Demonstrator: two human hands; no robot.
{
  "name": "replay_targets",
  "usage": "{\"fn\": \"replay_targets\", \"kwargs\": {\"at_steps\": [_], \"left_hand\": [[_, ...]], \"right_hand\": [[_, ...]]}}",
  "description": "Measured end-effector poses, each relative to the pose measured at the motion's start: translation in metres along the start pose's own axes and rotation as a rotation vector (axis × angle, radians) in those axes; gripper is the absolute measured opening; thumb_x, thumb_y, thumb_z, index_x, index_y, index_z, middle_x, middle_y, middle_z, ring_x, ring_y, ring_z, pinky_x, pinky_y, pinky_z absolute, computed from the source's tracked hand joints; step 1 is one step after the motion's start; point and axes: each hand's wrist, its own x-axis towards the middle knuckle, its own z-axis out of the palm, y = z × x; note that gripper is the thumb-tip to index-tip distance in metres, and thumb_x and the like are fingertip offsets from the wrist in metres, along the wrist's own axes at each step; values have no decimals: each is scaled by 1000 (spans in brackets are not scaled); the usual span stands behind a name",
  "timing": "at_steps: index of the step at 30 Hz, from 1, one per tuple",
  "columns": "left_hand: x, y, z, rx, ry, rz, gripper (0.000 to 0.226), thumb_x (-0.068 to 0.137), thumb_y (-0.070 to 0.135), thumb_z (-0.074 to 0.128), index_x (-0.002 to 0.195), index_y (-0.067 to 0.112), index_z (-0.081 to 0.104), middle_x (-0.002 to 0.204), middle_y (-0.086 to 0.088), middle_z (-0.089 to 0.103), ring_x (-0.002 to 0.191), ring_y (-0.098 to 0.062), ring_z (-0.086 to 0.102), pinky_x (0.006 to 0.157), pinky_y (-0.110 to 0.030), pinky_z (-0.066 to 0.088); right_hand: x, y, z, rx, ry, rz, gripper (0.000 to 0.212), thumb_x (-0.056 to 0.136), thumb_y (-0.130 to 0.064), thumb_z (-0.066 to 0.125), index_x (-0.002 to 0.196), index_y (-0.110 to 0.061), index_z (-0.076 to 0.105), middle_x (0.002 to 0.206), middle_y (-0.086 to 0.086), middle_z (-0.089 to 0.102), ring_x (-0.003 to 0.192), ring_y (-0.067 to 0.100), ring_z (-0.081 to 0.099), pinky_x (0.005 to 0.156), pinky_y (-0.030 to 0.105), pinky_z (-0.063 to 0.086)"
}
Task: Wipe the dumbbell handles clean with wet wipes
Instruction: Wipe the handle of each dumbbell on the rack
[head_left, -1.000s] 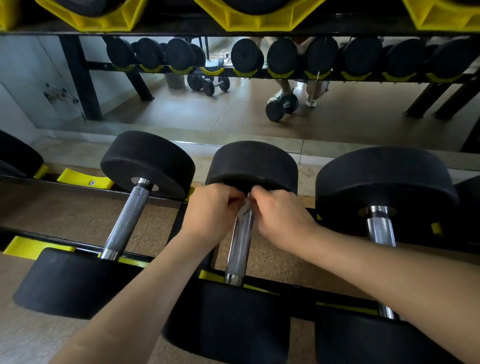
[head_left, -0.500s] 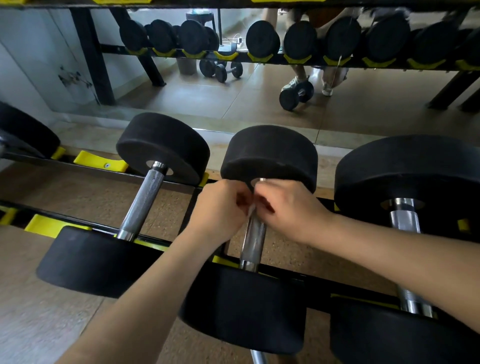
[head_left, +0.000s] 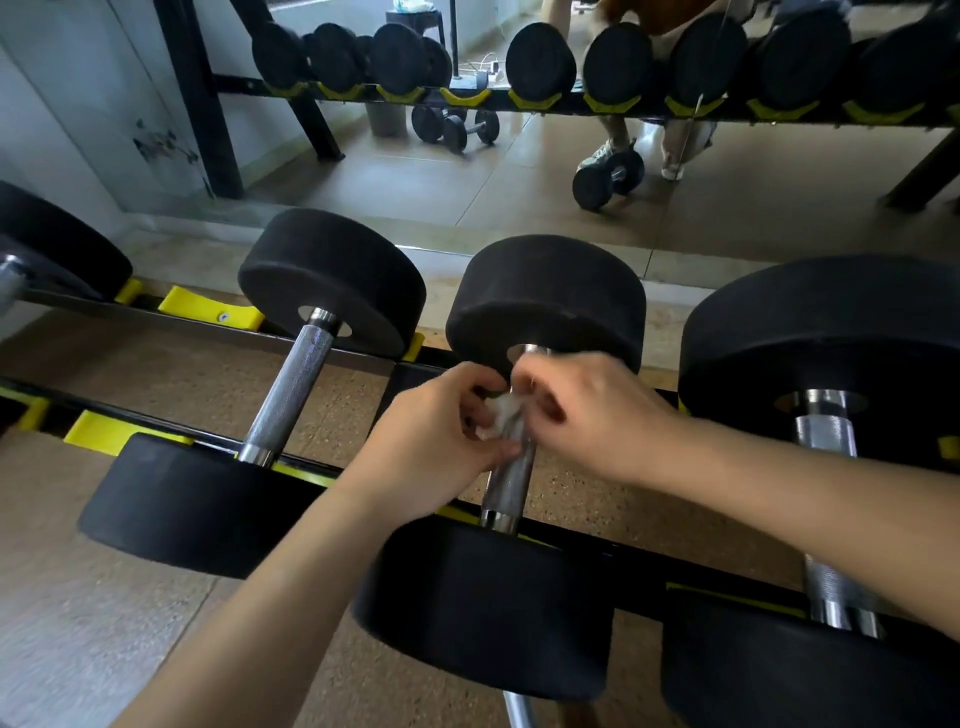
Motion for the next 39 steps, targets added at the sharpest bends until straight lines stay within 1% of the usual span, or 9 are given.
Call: {"fn": "replay_targets", "kwargs": {"at_steps": [2,6,9,12,19,25,30,35,39], "left_hand": [[6,3,1,71,-22,-14,32,77,36,77,108,35,68,84,16,65,80,2,60,65,-12,42],[17,6,0,166,72,-72,10,79,39,76,82,30,75,75,13,67,77,-4,62,65,-23,47],[14,7,1,127,68,-77,19,71,41,81,70,27,68,68,11,62,68,-3,57,58,-21,41],[9,6,2,90,10,-96,24,64,33,87,64,22,65,61,10,60,60,-5,54,54,-21,40],[-10,-2,-21,-51,-184,-103,18,78,8,76,75,26,77,72,5,74,73,-15,70,77,-31,57],[-30,3,-24,160,-97,-77,5,87,34,66,82,34,68,70,8,65,70,-5,60,67,-23,49],[-35,4,-24,190,-126,-118,13,88,40,62,78,32,65,69,9,65,69,-3,58,66,-24,45],[-37,4,-23,146,-105,-139,13,90,35,62,78,31,65,70,13,64,71,-1,59,65,-21,43],[-37,2,-18,165,-40,-127,12,88,35,63,77,30,66,69,13,65,70,0,59,67,-23,46]], "right_hand": [[6,0,-4,29,-11,79,17,89,-14,60,106,-14,61,69,-14,53,62,2,54,58,21,43],[9,-4,-8,127,-97,142,17,88,-14,62,103,-16,69,76,-7,65,62,0,57,59,14,46],[9,-4,-8,-25,-25,60,14,85,-14,60,91,-14,74,84,-2,65,78,12,61,71,32,53],[-4,-9,-3,13,-149,-4,16,88,-18,58,86,-12,72,94,-2,50,84,18,54,71,34,49],[-3,-12,1,5,-215,-225,14,82,-26,73,84,-12,74,87,-1,57,74,18,57,64,36,50],[2,2,2,64,5,-65,17,86,-10,65,98,-17,74,83,-4,62,75,12,58,67,36,52],[-15,-21,11,70,-232,-281,18,87,-24,62,84,-12,76,81,2,56,67,14,54,58,31,46],[13,4,5,-148,110,-133,9,85,-9,68,81,-3,73,80,11,63,68,26,60,61,40,55],[-12,-21,19,-141,-167,-325,9,72,-2,77,75,-5,68,78,10,60,60,27,59,51,35,53]]}}
